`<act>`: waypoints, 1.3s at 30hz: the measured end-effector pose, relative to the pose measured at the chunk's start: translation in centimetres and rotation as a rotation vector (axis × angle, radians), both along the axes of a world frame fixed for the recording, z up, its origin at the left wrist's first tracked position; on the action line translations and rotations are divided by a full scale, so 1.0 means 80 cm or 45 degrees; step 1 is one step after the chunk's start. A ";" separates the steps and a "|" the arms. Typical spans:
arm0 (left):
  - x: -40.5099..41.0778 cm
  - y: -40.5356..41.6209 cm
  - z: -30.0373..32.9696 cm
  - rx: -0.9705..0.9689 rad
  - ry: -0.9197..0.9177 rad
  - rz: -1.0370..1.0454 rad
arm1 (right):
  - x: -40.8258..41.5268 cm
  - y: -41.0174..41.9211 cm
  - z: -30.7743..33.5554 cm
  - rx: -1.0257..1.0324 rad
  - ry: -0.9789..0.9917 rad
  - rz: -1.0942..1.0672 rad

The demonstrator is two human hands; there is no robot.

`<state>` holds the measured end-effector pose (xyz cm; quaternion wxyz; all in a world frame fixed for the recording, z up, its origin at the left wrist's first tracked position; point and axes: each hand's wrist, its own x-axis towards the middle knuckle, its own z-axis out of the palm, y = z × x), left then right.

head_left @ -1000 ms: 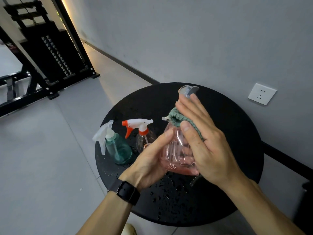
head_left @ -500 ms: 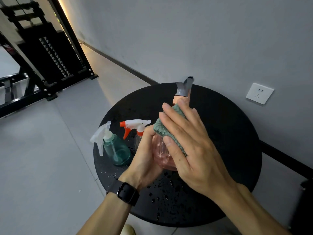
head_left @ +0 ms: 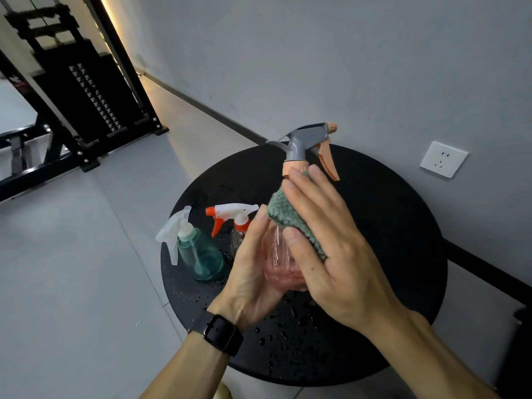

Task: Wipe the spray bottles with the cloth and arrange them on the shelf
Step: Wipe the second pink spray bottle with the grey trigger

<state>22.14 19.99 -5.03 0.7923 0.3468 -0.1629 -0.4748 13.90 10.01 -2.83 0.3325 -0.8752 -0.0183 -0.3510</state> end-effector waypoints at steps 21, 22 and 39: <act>0.012 0.006 -0.003 0.169 -0.261 -0.081 | 0.001 -0.011 -0.010 0.220 -0.024 0.004; 0.011 0.005 -0.002 0.173 -0.243 -0.054 | 0.002 -0.011 -0.012 0.225 -0.021 -0.004; -0.001 -0.017 0.012 -0.165 0.047 0.320 | 0.008 0.013 -0.004 0.285 -0.250 -0.087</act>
